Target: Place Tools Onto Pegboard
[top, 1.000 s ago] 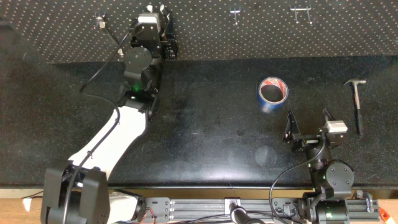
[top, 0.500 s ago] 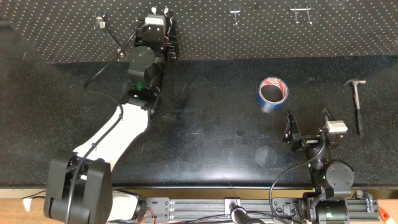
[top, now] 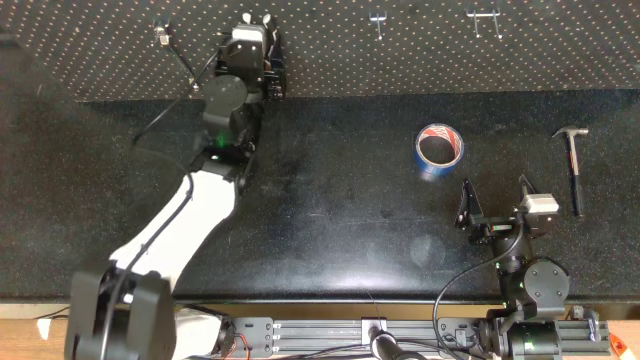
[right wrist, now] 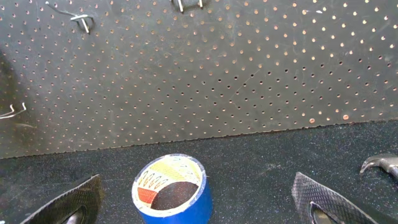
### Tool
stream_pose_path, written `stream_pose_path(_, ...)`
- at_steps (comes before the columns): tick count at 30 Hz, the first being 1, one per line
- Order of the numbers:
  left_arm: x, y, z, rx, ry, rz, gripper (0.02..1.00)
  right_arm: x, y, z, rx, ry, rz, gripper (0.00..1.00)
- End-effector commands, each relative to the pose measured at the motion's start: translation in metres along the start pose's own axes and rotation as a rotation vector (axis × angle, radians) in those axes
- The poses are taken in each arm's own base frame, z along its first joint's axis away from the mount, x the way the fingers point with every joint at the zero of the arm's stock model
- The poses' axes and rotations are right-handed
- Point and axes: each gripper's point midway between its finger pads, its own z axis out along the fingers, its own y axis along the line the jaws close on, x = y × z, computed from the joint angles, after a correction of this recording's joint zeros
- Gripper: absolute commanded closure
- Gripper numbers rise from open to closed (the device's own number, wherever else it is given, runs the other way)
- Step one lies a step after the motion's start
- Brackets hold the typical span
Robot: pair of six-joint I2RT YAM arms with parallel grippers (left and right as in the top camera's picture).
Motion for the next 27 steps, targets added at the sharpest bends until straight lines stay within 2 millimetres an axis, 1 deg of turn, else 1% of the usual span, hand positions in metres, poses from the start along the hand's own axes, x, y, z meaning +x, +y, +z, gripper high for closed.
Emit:
stream_pose_path(1,-0.058,0.014,-0.033,-0.021,-0.099,0.0,0.991,0.001,0.004,0.0,-0.021,0.004,0.011,0.012)
stream_pose_path(5,-0.065,0.018,-0.05,-0.018,-0.074,0.003,0.989,0.001,0.004,0.0,-0.021,0.004,0.011,0.012)
stream_pose_path(6,-0.067,0.016,-0.059,-0.002,-0.059,0.006,0.989,0.001,0.004,0.0,-0.021,0.004,0.011,0.012)
stream_pose_path(9,-0.07,0.017,-0.075,0.006,-0.036,0.009,0.989,0.001,0.004,0.0,-0.021,0.004,0.011,0.012)
stream_pose_path(12,-0.072,0.018,-0.101,0.016,-0.051,0.007,0.989,0.001,0.004,0.0,-0.021,0.004,0.011,0.012)
stream_pose_path(13,-0.069,0.019,-0.112,0.019,-0.063,0.005,0.989,0.001,0.004,0.0,-0.021,0.004,0.011,0.012)
stream_pose_path(15,-0.065,0.019,-0.128,0.033,-0.11,0.0,0.989,0.001,0.004,0.0,-0.021,0.004,0.011,0.012)
stream_pose_path(16,-0.064,0.018,-0.133,0.044,-0.153,-0.003,0.989,0.001,0.004,0.0,-0.021,0.004,0.011,0.012)
stream_pose_path(17,-0.062,0.016,-0.134,0.053,-0.19,-0.006,0.989,0.001,0.004,0.0,-0.021,0.004,0.011,0.012)
stream_pose_path(19,-0.053,0.015,-0.129,0.061,-0.249,-0.027,0.989,0.001,0.004,0.0,-0.021,0.004,0.011,0.012)
stream_pose_path(21,-0.047,0.012,-0.117,0.064,-0.263,-0.031,0.989,0.001,0.004,0.0,-0.021,0.004,0.011,0.012)
stream_pose_path(27,-0.044,0.006,-0.081,0.073,-0.278,-0.031,0.989,0.001,0.004,0.0,-0.021,0.004,0.011,0.012)
